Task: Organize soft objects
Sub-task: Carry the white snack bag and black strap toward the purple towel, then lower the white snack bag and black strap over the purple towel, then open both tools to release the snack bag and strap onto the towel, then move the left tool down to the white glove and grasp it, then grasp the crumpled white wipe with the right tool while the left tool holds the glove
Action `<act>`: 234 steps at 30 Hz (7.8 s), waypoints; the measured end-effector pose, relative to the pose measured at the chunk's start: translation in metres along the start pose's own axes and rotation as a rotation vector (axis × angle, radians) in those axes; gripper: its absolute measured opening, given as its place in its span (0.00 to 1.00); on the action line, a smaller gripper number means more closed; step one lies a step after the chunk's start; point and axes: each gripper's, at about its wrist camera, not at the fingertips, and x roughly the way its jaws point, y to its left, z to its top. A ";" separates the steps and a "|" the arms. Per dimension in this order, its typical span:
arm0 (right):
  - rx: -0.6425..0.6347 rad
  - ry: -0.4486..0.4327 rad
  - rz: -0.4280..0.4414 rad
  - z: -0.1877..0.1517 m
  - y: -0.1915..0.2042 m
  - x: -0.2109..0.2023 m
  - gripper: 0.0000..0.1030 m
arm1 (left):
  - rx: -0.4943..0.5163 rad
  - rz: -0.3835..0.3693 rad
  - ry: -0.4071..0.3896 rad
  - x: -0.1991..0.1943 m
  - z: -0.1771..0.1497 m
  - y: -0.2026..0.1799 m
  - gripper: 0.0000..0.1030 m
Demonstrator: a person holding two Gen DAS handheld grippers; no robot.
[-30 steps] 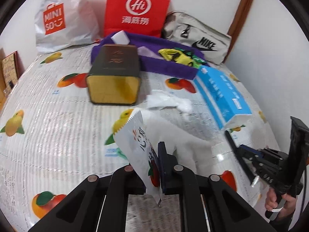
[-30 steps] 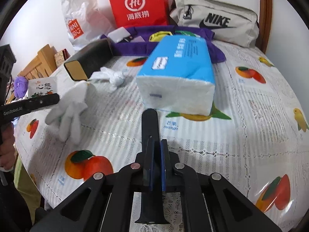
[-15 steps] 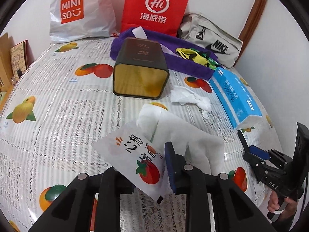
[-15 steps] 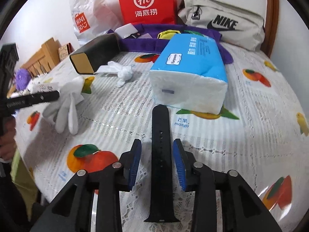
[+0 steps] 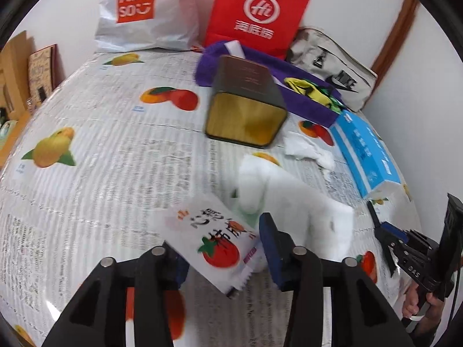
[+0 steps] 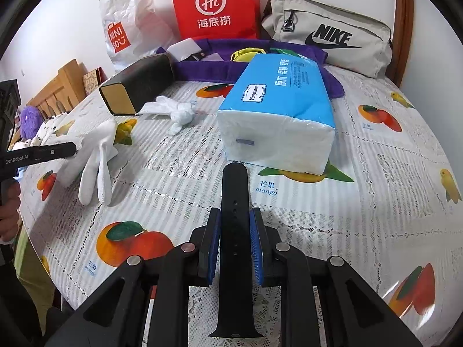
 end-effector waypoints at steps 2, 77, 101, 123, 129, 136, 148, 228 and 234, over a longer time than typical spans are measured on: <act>-0.001 -0.001 -0.002 0.000 0.000 0.000 0.20 | -0.008 -0.007 -0.011 -0.001 -0.001 0.004 0.40; -0.039 -0.083 0.046 0.280 -0.066 0.089 0.20 | 0.115 -0.041 -0.022 0.087 0.255 -0.057 0.05; -0.066 0.023 0.052 0.278 -0.078 0.135 0.20 | 0.132 -0.049 0.140 0.181 0.275 -0.068 0.05; -0.046 0.051 0.071 0.279 -0.077 0.147 0.44 | 0.145 -0.037 0.152 0.181 0.273 -0.075 0.34; -0.026 0.030 0.078 0.282 -0.080 0.135 0.47 | 0.152 -0.028 0.120 0.165 0.276 -0.075 0.42; -0.039 -0.023 0.060 0.283 -0.069 0.104 0.50 | 0.190 -0.009 0.050 0.131 0.277 -0.083 0.43; -0.050 -0.028 0.068 0.233 -0.034 0.047 0.56 | 0.206 -0.038 0.008 0.056 0.237 -0.088 0.49; -0.172 0.060 0.037 0.115 0.087 0.090 0.20 | 0.084 0.040 -0.047 0.030 0.021 -0.001 0.32; -0.183 0.082 0.110 0.101 0.087 0.073 0.21 | 0.085 0.049 -0.043 0.029 0.021 -0.002 0.32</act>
